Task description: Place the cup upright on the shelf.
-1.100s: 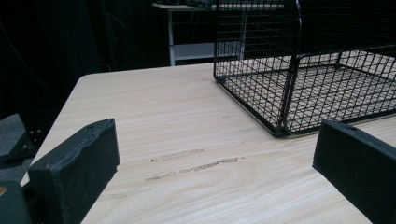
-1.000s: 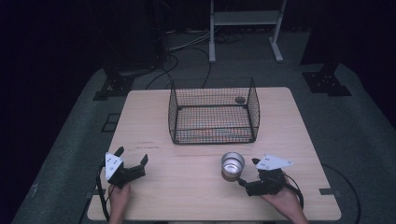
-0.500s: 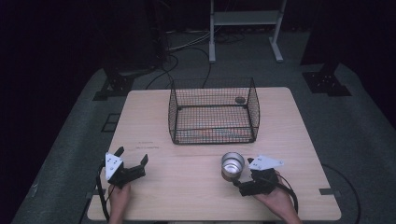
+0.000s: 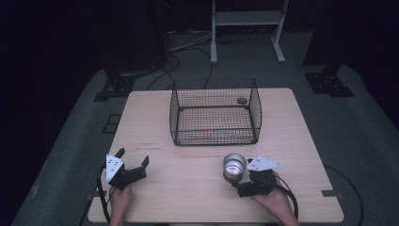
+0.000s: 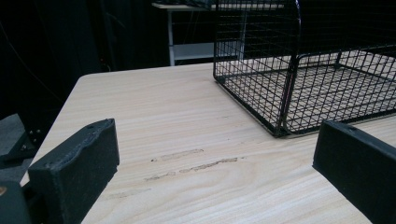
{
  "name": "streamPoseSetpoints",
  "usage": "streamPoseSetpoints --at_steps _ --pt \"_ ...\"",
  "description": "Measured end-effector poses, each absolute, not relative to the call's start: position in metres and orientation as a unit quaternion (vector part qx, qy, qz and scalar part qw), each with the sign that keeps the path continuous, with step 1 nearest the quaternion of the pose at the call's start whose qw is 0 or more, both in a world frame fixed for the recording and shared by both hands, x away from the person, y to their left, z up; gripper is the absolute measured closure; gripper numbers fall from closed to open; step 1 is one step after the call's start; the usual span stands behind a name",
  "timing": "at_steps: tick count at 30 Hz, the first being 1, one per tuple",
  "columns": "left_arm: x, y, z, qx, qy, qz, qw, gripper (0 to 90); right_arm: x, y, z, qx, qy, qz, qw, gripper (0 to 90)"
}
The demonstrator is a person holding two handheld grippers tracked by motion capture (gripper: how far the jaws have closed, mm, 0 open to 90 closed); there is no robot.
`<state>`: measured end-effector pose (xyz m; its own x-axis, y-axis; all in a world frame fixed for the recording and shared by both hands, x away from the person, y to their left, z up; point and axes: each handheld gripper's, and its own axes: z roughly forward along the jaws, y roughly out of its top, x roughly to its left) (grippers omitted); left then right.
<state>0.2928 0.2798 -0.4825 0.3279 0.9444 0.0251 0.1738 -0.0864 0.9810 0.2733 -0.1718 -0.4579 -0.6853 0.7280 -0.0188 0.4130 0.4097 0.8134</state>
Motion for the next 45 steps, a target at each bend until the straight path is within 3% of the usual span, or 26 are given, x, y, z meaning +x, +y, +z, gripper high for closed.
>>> streamPoseSetpoints --at_steps 25,45 --pt "0.293 0.28 -0.482 0.634 0.441 0.376 0.512 0.0 0.285 -0.153 -0.466 0.35 0.822 0.396 0.211 2.9" --pt "0.293 0.28 -0.482 0.634 0.441 0.376 0.512 0.0 0.289 -0.152 -0.466 0.345 0.822 0.396 0.22 13.8"
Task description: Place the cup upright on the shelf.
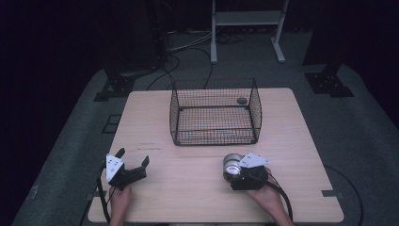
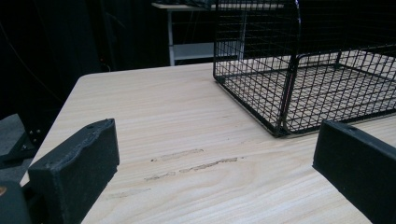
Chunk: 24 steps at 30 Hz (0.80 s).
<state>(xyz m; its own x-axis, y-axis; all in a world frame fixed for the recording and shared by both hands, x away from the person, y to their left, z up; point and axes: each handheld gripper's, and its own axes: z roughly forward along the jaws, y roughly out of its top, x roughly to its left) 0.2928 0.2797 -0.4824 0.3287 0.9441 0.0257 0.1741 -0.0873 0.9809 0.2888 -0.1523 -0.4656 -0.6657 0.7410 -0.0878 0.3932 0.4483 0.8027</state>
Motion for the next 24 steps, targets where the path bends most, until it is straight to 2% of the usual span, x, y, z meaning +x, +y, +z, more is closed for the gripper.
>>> streamPoseSetpoints --at_steps 8,24 --pt "0.2927 0.2798 -0.4824 0.634 0.441 0.376 0.512 0.0 0.2875 -0.1524 -0.4644 0.34 0.822 0.404 0.215 17.6" --pt "0.2927 0.2799 -0.4824 0.634 0.441 0.376 0.512 0.0 0.2867 -0.1581 -0.4596 0.34 0.819 0.416 0.201 18.0"
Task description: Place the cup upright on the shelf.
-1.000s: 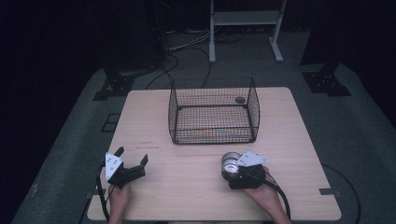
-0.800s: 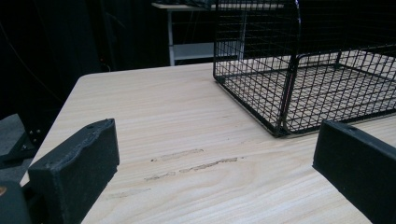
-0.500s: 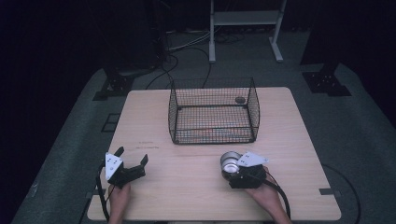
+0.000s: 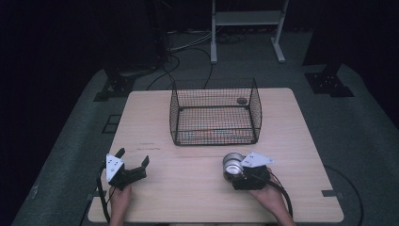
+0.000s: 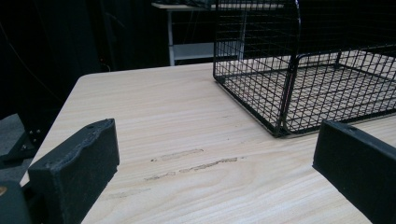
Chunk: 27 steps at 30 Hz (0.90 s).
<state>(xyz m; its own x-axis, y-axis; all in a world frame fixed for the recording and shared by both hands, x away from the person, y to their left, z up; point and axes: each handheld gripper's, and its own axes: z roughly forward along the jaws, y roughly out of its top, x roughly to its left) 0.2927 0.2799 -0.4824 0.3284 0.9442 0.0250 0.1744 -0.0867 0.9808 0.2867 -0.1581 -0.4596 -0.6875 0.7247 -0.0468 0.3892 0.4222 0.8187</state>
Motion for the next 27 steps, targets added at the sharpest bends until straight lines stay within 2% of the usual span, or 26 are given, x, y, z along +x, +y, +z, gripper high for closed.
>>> streamPoseSetpoints --at_steps 27 --pt "0.293 0.28 -0.482 0.634 0.441 0.376 0.512 0.0 0.29 -0.176 -0.433 0.333 0.821 0.429 0.176 18.0"
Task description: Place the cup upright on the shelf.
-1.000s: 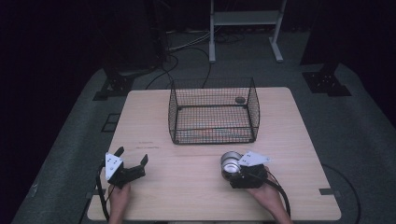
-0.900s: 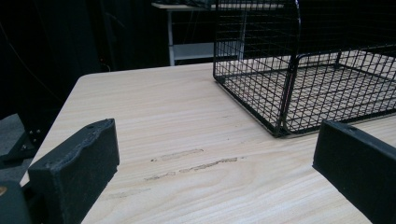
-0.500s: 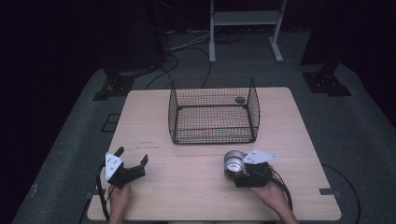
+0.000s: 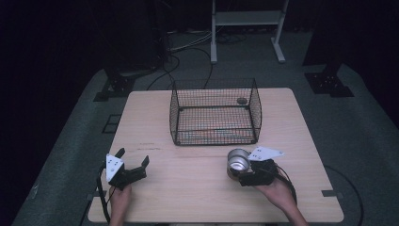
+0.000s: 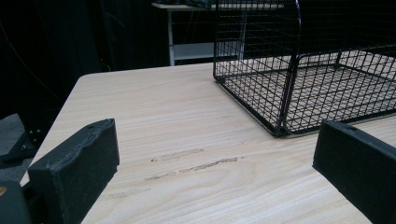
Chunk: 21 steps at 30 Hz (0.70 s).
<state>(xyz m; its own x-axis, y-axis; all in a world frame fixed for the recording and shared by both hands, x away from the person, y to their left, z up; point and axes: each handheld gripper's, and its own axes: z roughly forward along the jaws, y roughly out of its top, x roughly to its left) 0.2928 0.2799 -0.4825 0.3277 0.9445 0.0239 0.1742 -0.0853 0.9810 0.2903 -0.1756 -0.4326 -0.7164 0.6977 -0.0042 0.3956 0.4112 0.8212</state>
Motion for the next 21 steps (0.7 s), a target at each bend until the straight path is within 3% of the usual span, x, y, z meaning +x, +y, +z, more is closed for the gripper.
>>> streamPoseSetpoints --at_steps 21 --pt "0.293 0.281 -0.483 0.632 0.443 0.375 0.514 0.0 0.3 -0.183 -0.395 0.319 0.82 0.444 0.17 18.0"
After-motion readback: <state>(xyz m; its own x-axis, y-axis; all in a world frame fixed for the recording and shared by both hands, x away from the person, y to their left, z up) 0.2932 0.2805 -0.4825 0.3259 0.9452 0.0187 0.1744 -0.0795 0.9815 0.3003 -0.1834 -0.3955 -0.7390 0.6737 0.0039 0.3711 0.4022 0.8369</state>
